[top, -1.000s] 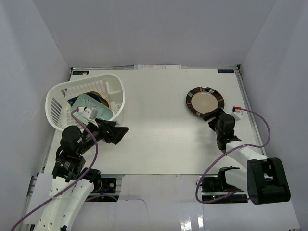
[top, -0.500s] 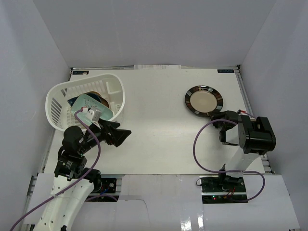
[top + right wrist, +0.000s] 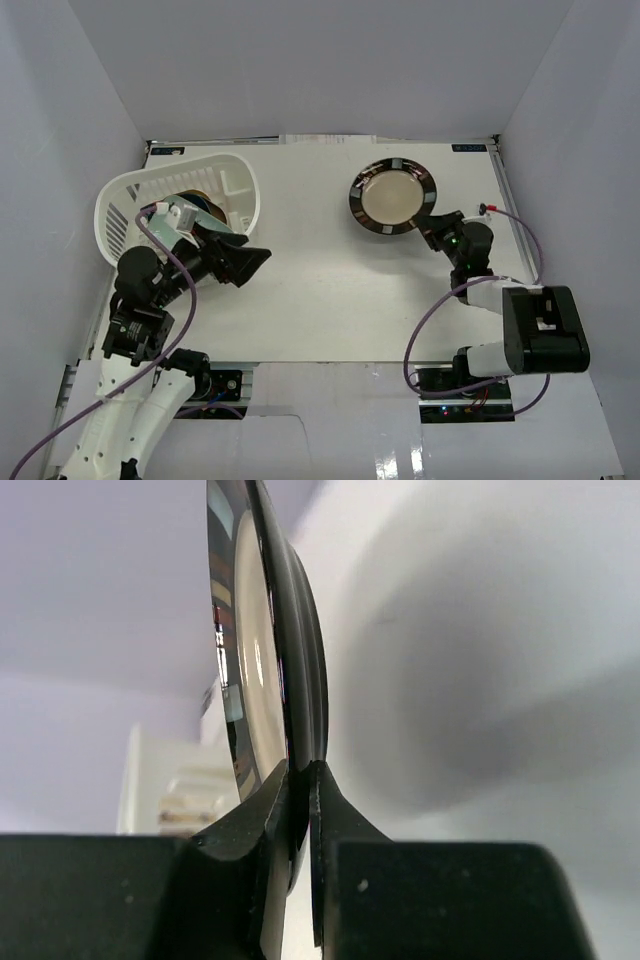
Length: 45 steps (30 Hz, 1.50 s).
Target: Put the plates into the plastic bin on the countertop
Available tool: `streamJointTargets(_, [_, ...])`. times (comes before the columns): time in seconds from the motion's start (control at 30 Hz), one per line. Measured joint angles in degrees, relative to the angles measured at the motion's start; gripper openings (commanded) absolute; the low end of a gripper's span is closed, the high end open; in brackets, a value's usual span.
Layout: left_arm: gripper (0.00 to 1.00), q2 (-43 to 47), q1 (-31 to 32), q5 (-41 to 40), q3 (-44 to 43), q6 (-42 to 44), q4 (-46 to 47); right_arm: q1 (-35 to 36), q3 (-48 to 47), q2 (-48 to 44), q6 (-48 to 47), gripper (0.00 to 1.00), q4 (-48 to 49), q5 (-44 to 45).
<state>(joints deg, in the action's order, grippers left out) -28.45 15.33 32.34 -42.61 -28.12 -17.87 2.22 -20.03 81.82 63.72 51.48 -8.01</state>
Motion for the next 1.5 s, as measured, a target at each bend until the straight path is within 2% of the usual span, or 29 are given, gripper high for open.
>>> streamJointTargets(0.13, [0.98, -1.9, 0.0, 0.4, -8.5, -1.8, 2.3, 9.1, -8.2, -6.2, -4.9, 0.08, -5.2, -2.4])
streamJointTargets(0.3, [0.98, 0.3, 0.0, 0.7, -14.9, -2.8, 4.5, 22.0, -22.1, -3.5, -9.6, 0.08, -8.3, -4.2])
streamJointTargets(0.5, [0.98, 1.7, 0.0, 0.0, -15.6, -2.8, 3.7, 36.0, -44.1, 12.0, -14.4, 0.08, -14.4, -6.5])
streamJointTargets(0.67, [0.98, 1.7, 0.0, -1.3, -15.8, -2.0, 0.9, 43.7, -62.1, 26.9, -18.9, 0.08, -23.1, -6.5])
streamJointTargets(0.87, [0.98, 1.7, 0.0, -2.4, -16.2, -1.0, -0.7, 48.9, -82.2, 41.9, -24.2, 0.08, -37.1, -3.8])
streamJointTargets(1.0, [0.98, 1.7, 0.0, -2.9, -16.2, -0.6, -1.5, 50.1, -90.9, 48.5, -26.0, 0.09, -43.5, -2.1])
streamJointTargets(1.03, [0.98, 1.7, 0.0, -3.0, -16.2, -0.4, -1.6, 50.2, -92.5, 49.8, -26.1, 0.11, -44.4, -1.7])
streamJointTargets(1.1, [0.98, 1.7, 0.0, -3.2, -16.2, -0.2, -1.6, 50.5, -94.7, 51.2, -25.9, 0.23, -45.0, -1.6])
streamJointTargets(1.13, [0.98, 1.7, 0.0, -3.3, -16.2, -0.1, -1.7, 50.6, -95.3, 51.5, -25.8, 0.31, -45.0, -1.2])
streamJointTargets(1.17, [0.98, 1.7, 0.0, -3.4, -16.1, 0.0, -1.8, 50.7, -95.7, 51.6, -25.6, 0.45, -44.9, -0.9])
streamJointTargets(1.23, [0.98, 1.7, 0.0, -3.6, -16.1, 0.2, -2.0, 50.7, -96.0, 51.6, -25.2, 0.56, -43.8, -0.5])
streamJointTargets(1.27, [0.98, 1.7, 0.0, -3.8, -16.0, 0.3, -2.3, 50.7, -96.0, 51.6, -25.1, 0.67, -43.0, -0.2])
streamJointTargets(1.4, [0.98, 1.7, 0.0, -5.0, -16.0, 0.9, -3.4, 50.9, -95.5, 50.8, -25.4, 0.94, -40.3, 1.3])
streamJointTargets(1.43, [0.98, 1.6, 0.0, -5.4, -16.1, 1.0, -3.8, 51.1, -95.2, 50.2, -25.9, 0.98, -40.0, 1.8])
streamJointTargets(1.47, [0.98, 1.6, 0.0, -5.9, -16.2, 1.2, -4.4, 51.1, -94.5, 49.4, -26.5, 0.92, -39.7, 2.4])
streamJointTargets(1.5, [0.98, 1.4, 0.0, -6.5, -16.4, 1.4, -5.0, 51.2, -93.7, 48.4, -27.1, 0.9, -39.7, 3.2])
